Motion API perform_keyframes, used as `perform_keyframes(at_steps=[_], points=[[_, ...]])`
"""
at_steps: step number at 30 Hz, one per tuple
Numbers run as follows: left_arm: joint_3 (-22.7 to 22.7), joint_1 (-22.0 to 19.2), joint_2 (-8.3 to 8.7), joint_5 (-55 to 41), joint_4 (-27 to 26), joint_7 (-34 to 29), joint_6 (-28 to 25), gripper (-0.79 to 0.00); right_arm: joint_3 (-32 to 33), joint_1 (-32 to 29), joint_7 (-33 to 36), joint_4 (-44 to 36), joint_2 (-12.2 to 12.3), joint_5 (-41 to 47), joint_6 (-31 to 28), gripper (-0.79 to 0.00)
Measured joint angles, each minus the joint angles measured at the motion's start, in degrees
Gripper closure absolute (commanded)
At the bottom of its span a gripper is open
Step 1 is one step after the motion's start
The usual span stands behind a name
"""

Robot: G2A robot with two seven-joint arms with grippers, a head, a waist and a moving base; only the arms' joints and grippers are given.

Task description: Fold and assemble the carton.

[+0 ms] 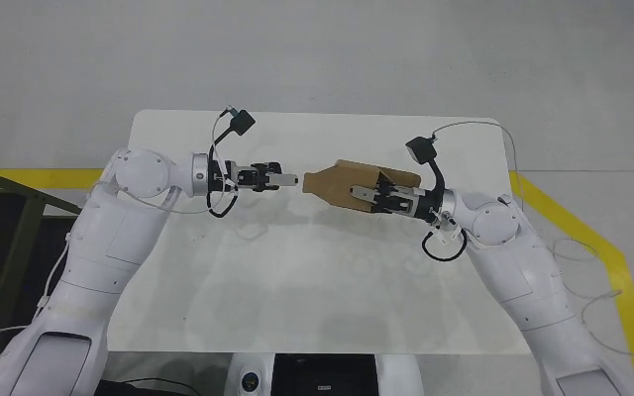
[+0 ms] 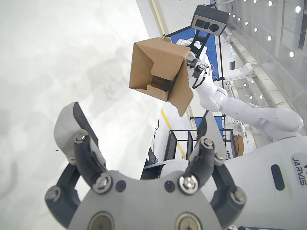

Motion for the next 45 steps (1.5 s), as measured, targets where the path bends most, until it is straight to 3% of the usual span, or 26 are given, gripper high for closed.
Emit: perform_keyframes(at_steps=[7,22,45], points=[[2.00,0.05,-0.06,3.02,-3.11,-1.21,1.15,-0.785,-0.70,0.10,-1.17,-0.48,-0.16,-1.43,0.63,0.000],[4.38,-2.57,-0.76,3.22,3.38,-0.27,2.80,-0.785,-1.69,0.04,0.57,-2.70,-0.29,1.89,-0.97,0.000],[7.18,-4.32,-1.75,1.87,5.15,-0.54,2.04,-0.785,-5.41,2.49,3.71,-2.75,-1.22,6.58,-2.83,0.000]])
